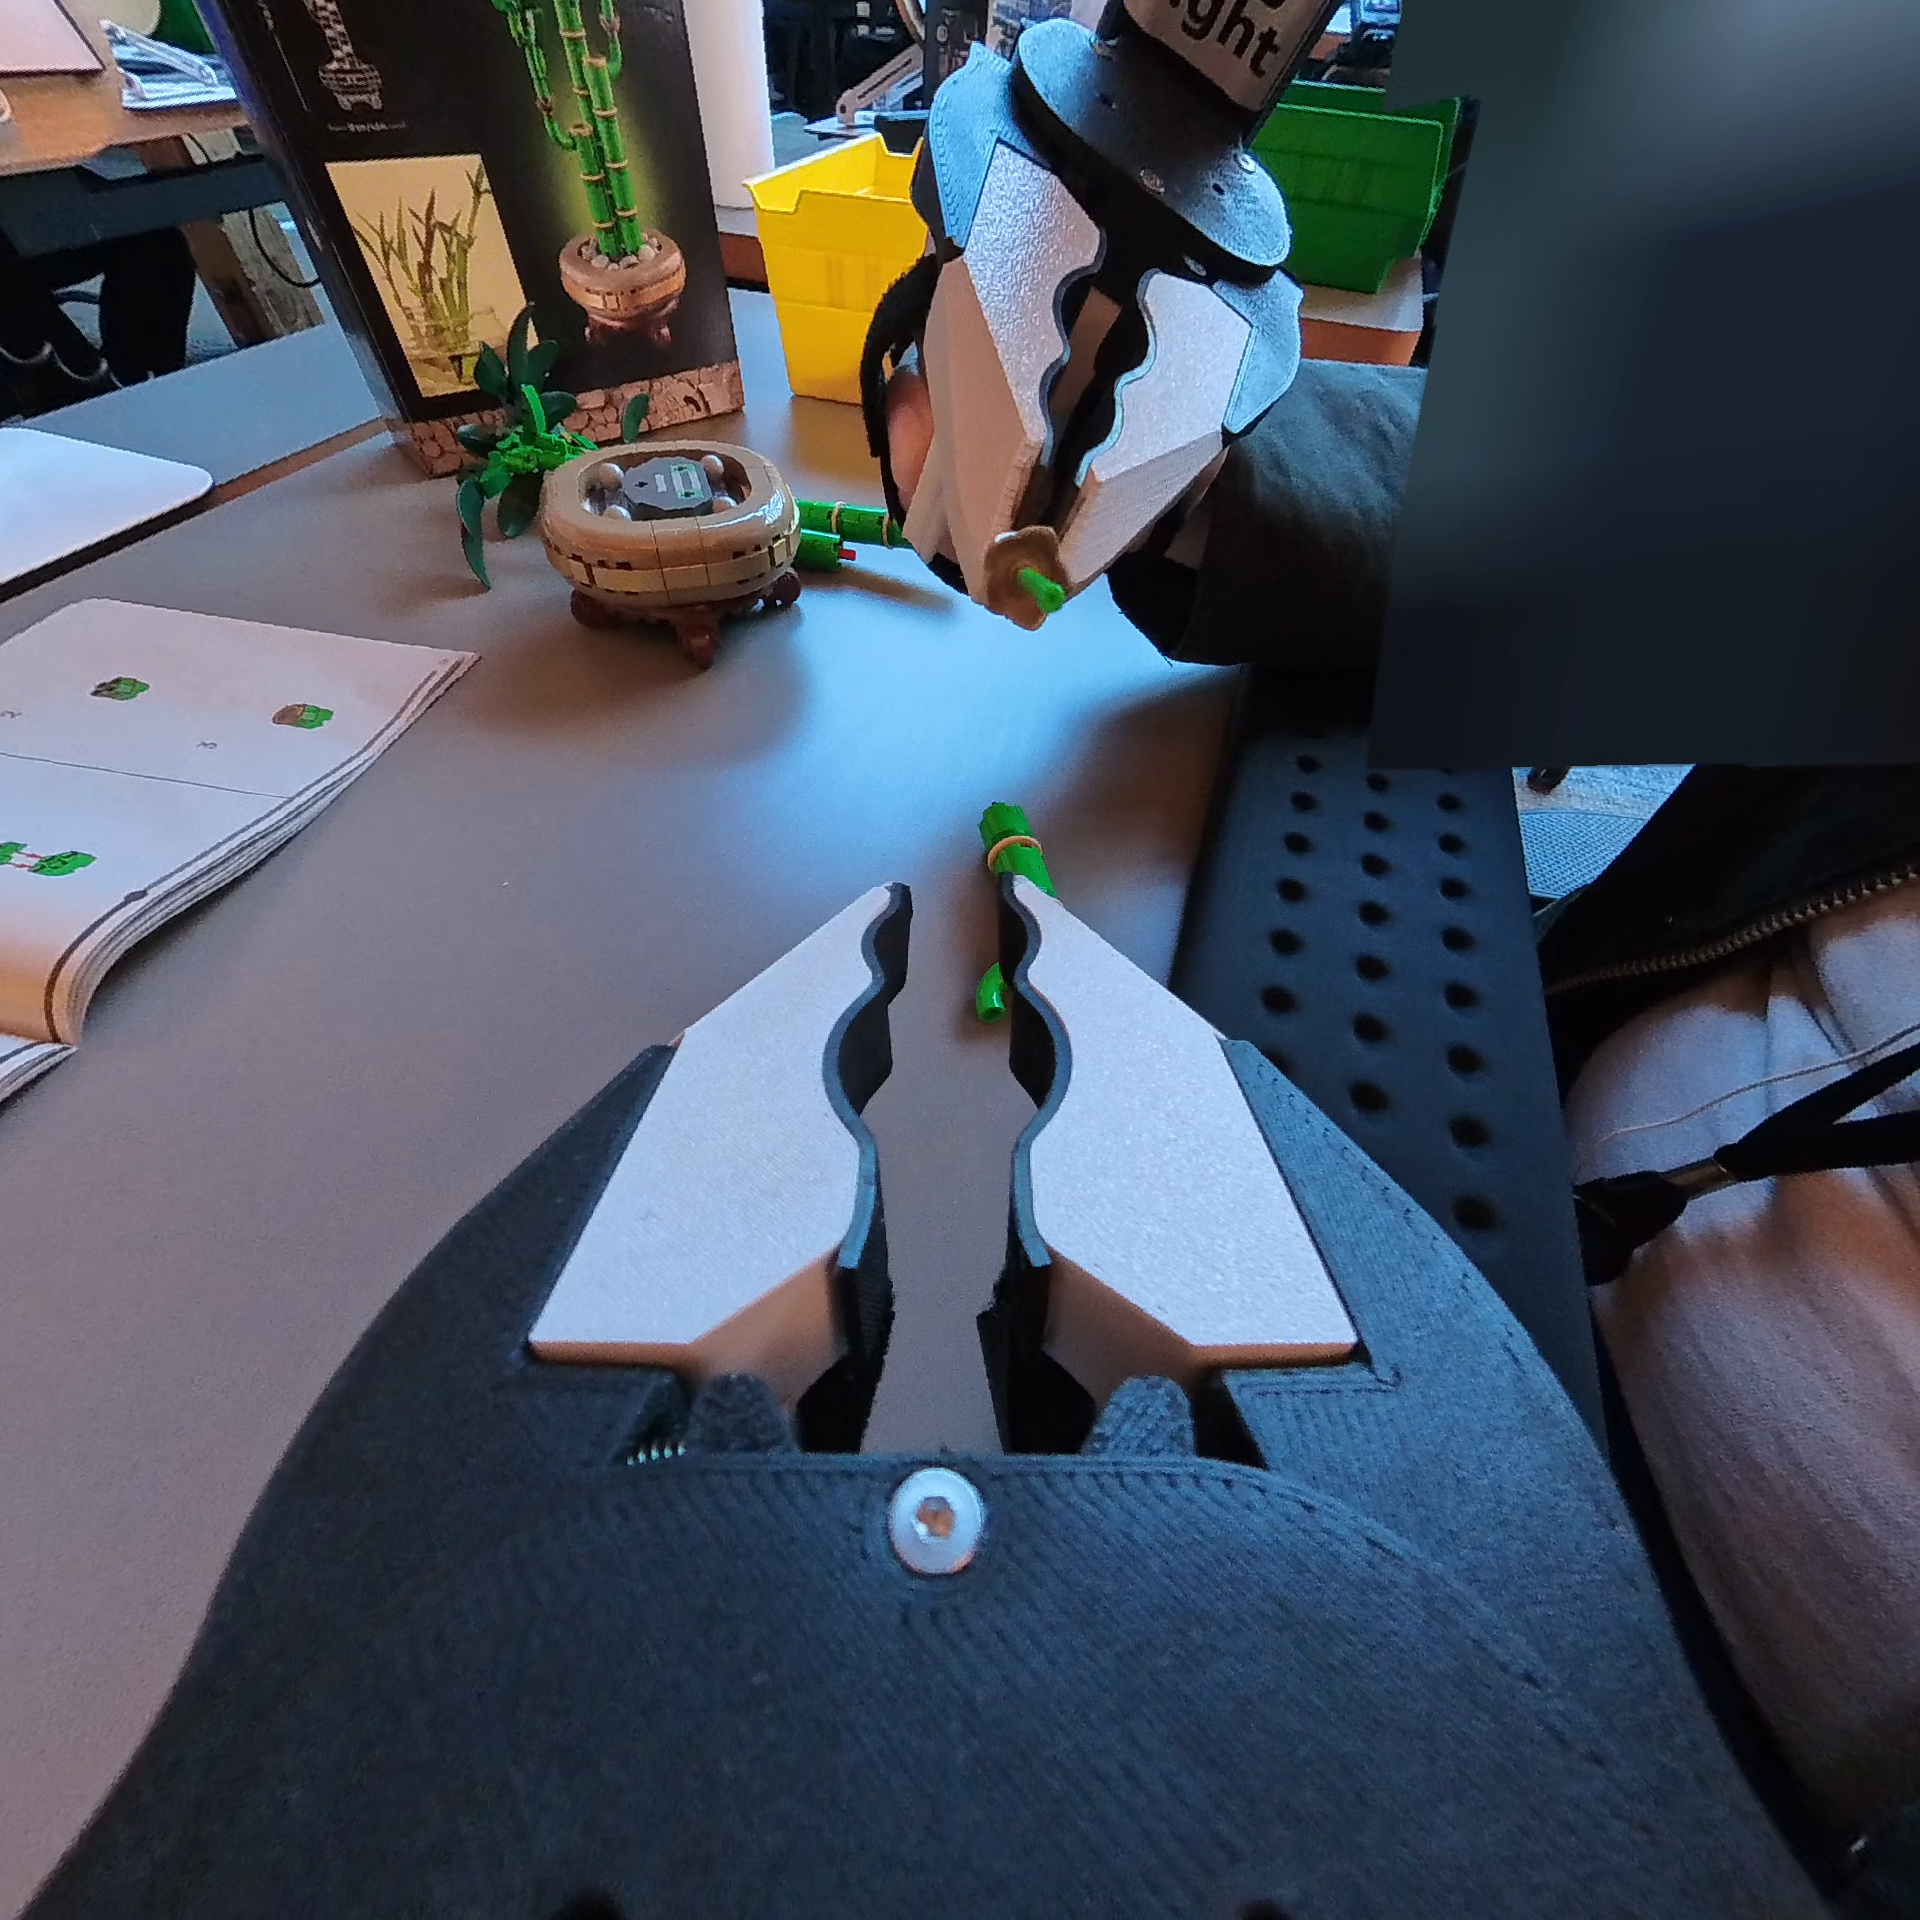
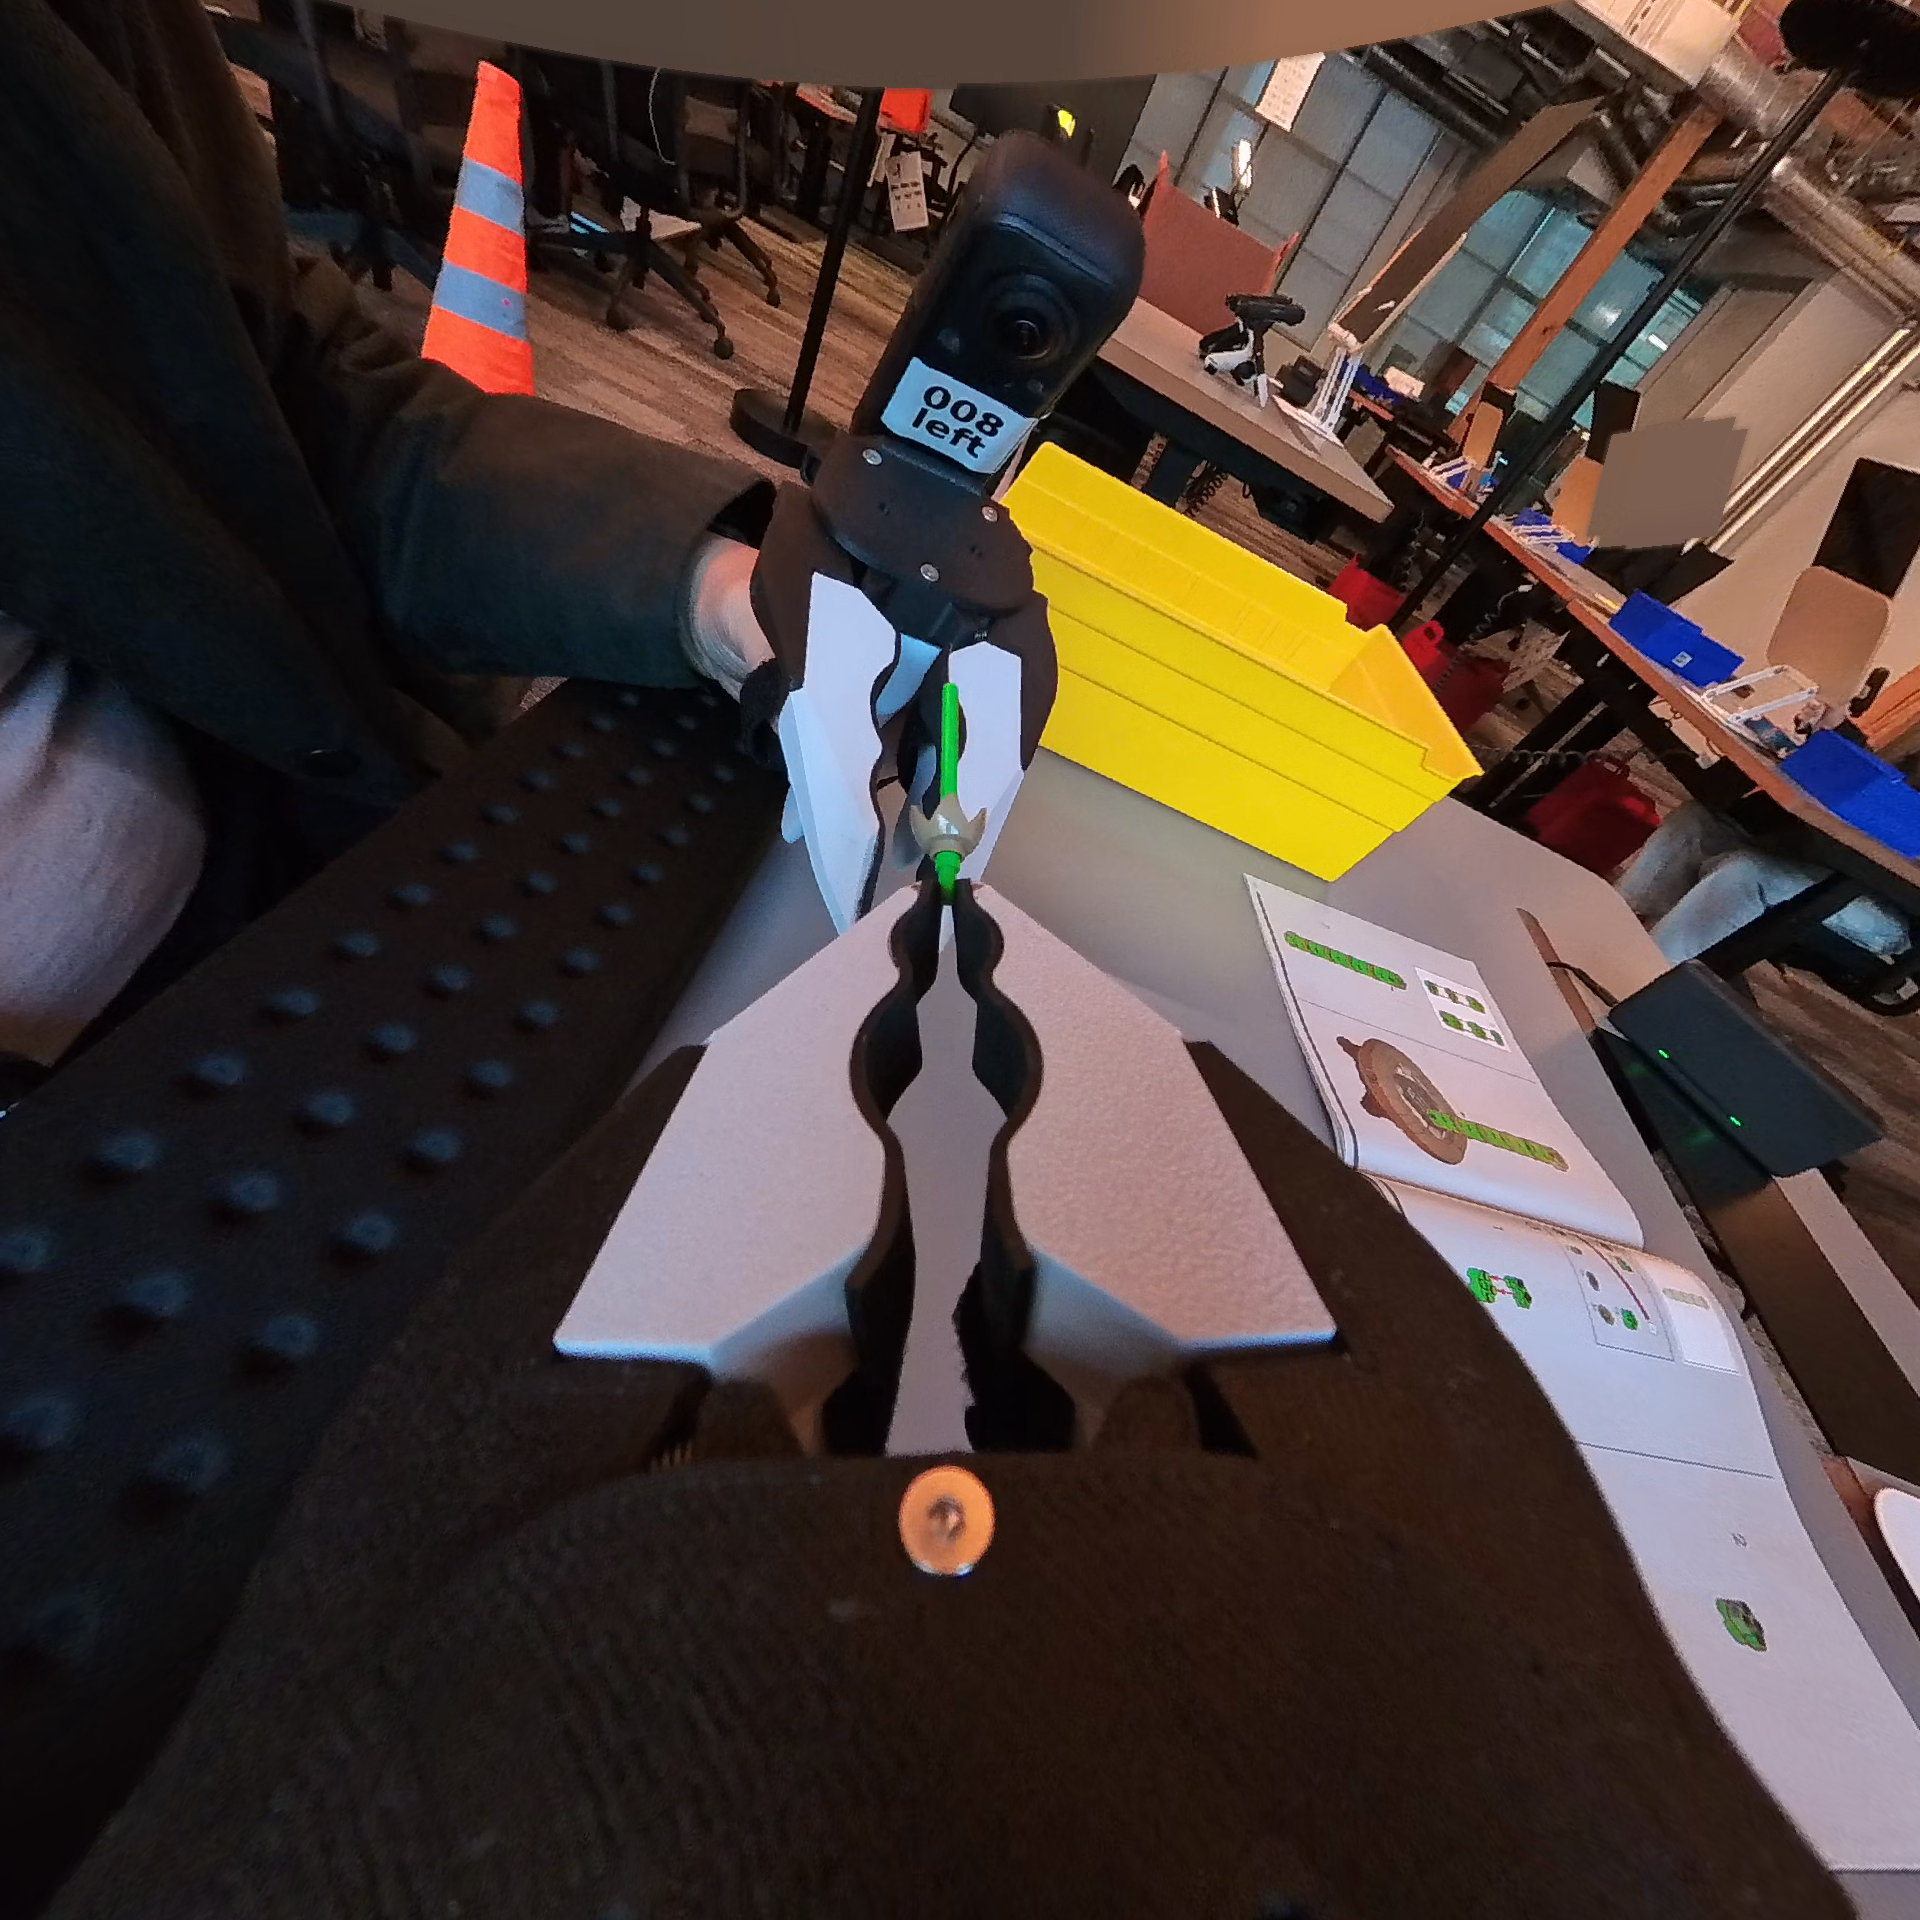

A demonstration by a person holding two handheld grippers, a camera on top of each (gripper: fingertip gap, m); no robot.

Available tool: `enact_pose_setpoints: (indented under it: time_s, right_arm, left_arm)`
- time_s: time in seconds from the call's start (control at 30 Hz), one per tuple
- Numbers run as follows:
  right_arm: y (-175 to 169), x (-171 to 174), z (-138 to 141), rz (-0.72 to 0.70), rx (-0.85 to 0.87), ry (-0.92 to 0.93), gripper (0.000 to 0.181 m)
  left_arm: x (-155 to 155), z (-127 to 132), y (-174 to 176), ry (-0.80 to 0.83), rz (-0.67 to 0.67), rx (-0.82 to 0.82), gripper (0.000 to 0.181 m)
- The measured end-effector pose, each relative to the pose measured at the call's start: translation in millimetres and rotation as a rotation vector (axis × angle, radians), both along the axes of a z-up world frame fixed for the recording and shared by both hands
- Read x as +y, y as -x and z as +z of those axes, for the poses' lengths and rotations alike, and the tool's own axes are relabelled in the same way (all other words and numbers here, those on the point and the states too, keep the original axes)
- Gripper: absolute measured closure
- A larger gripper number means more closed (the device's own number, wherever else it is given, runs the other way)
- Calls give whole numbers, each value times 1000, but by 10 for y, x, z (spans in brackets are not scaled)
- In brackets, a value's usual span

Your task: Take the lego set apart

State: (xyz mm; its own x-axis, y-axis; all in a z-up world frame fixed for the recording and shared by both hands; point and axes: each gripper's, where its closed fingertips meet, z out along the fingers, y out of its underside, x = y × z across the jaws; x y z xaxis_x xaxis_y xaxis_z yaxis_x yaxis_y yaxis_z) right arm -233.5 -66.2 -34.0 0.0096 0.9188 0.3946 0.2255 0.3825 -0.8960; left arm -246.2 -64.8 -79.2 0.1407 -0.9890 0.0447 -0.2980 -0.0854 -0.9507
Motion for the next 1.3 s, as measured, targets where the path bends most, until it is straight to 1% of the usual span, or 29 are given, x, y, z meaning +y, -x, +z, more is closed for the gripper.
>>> enact_pose_setpoints:
  time_s: [0.43,0.93,1.0,1.13,1.3]
  right_arm:
    - [-2,-13,40,10,25,13,180]
    - [14,13,-42,-2,-13,27,180]
    - [21,26,-72,-10,-28,30,180]
    - [56,38,-177,-23,-79,22,180]
    - [124,18,-279,-32,-136,-19,180]
  left_arm:
    - [-5,22,3,-5,2,-11,166]
    - [-11,34,7,-3,0,-18,165]
    - [-4,44,8,-3,5,-24,162]
    - [35,121,9,-1,30,-72,139]
    - [3,58,-48,21,12,-43,141]
